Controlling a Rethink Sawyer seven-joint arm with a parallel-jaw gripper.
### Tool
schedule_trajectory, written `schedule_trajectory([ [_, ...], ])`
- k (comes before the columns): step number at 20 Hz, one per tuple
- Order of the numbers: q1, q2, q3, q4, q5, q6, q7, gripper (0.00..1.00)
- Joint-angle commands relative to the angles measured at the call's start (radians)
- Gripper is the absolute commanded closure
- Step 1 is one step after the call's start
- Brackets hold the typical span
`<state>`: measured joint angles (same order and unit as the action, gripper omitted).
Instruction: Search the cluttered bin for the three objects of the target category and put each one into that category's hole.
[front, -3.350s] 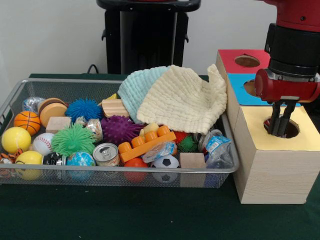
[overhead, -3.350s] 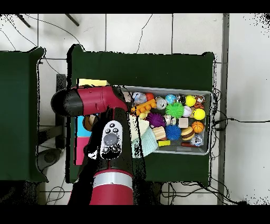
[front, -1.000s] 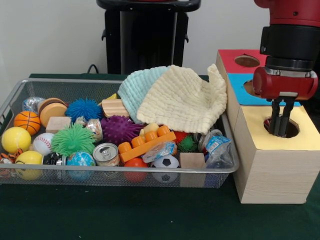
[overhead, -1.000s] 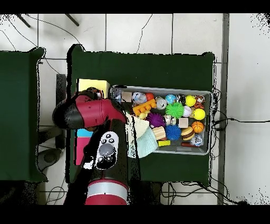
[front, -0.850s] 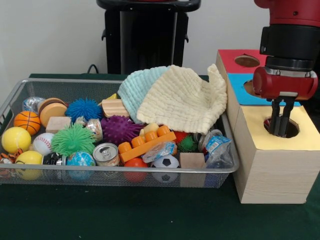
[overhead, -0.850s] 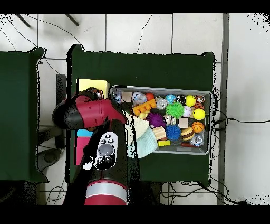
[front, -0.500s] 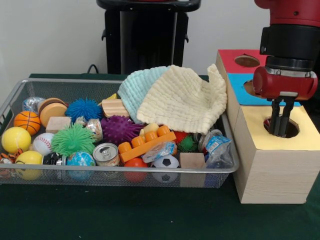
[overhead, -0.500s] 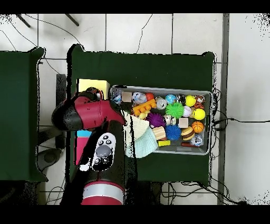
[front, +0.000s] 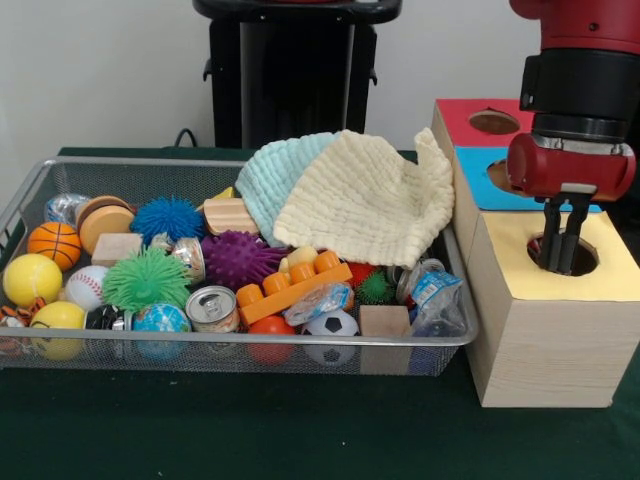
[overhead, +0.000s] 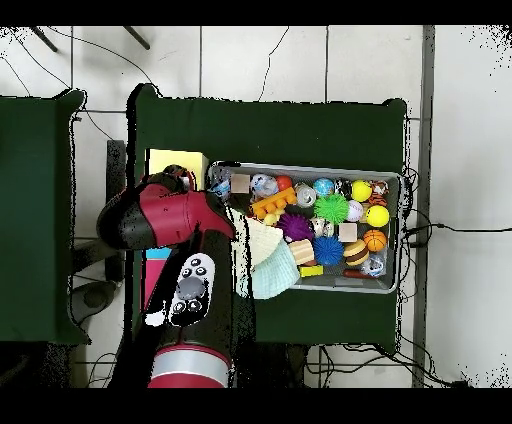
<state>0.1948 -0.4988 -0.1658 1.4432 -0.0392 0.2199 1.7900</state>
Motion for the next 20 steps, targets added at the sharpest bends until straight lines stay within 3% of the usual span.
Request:
schedule_trajectory([
  [1,-0.049,0.141,0.071,0.149,0.009,0.018,0.170,1.00],
  [8,-0.069,0.081,0.087,0.194,0.008,0.050,0.148,1.00],
  [16,-0.061,0.206,0.070,0.127,-0.012,-0.081,0.171,1.00],
  [20,-0.047,0.221,0.055,0.114,-0.007,-0.088,0.179,1.00],
])
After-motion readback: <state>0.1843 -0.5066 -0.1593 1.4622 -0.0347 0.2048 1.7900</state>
